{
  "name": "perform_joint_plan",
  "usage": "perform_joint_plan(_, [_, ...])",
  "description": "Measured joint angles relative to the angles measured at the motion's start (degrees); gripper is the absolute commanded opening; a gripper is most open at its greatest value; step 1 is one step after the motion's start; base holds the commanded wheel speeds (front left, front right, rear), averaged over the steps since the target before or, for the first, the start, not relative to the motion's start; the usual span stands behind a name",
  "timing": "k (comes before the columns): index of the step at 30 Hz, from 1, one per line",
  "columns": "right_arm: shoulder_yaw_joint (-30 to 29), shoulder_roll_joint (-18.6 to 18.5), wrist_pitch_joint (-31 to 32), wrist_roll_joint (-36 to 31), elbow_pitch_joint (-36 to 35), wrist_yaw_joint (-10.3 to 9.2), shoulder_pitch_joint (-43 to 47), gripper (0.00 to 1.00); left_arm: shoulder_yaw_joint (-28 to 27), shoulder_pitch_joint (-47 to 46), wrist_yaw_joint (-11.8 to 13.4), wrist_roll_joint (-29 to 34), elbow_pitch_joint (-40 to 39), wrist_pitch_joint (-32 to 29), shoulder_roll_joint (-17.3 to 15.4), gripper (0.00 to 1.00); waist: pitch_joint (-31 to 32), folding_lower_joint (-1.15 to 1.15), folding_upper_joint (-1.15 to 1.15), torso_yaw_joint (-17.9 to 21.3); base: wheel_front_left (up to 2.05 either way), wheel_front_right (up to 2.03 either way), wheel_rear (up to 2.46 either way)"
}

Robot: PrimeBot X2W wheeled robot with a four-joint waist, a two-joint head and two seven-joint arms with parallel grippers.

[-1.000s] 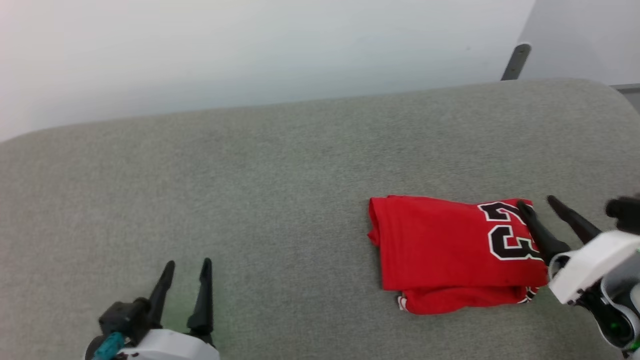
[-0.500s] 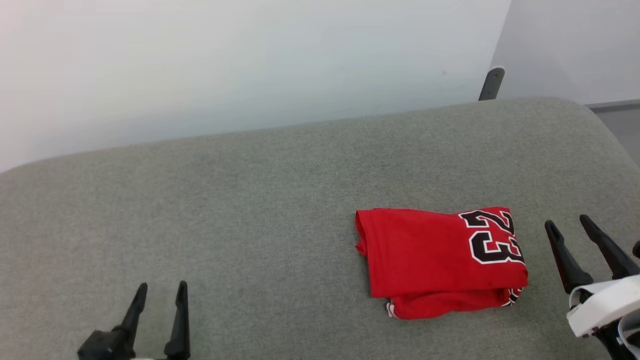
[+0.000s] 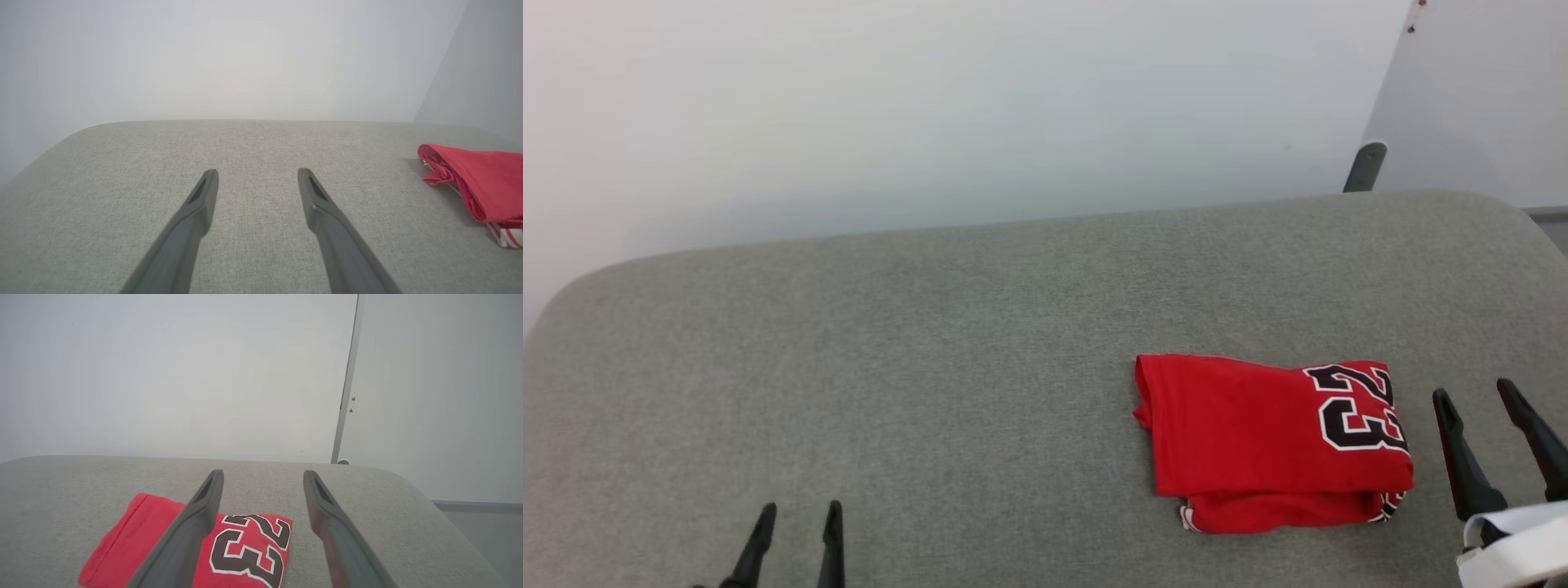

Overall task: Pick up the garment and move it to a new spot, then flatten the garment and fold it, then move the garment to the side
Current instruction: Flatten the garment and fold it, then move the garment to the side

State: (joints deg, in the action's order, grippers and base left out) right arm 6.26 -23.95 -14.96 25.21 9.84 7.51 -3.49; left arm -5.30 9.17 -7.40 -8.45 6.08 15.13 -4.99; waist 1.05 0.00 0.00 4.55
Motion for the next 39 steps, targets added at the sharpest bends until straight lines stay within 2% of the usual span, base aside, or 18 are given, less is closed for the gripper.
perform_joint_plan(12, [-4.8, 4.7, 0.0, -2.9, -6.8, 0.00, 8.1, 1.00, 0.5, 3.8, 0.0, 0.6, -2.4, 0.0, 0.7, 1.00, 1.6, 0.00, 0.00, -2.3, 0.00, 0.00, 0.00])
perform_joint_plan(19, [-6.4, 5.8, 0.3, -3.2, -9.2, 0.00, 11.6, 1.00, -0.4, 6.4, 0.1, 0.8, -4.5, 0.0, 1.4, 1.00, 2.1, 0.00, 0.00, -2.6, 0.00, 0.00, 0.00])
perform_joint_plan(32, [-6.0, 6.2, 1.5, -3.2, -10.3, 0.00, 11.8, 1.00, -0.4, 6.7, 0.1, 0.8, -5.2, 0.0, 1.9, 1.00, 2.2, 0.00, 0.00, -2.0, 0.00, 0.00, 0.00])
perform_joint_plan(36, [-4.5, 6.0, 6.3, -2.5, -8.8, 0.00, 10.3, 1.00, 0.2, 6.4, 0.1, 0.8, -5.0, 0.0, 1.9, 1.00, 1.5, 0.00, 0.00, -1.9, 0.00, 0.00, 0.00])
perform_joint_plan(39, [-3.2, 4.1, 12.7, -2.2, -7.2, 0.00, 5.9, 1.00, 1.5, 5.1, 0.1, 0.8, -3.8, 0.0, 2.0, 1.00, 0.7, 0.00, 0.00, -1.8, 0.00, 0.00, 0.00])
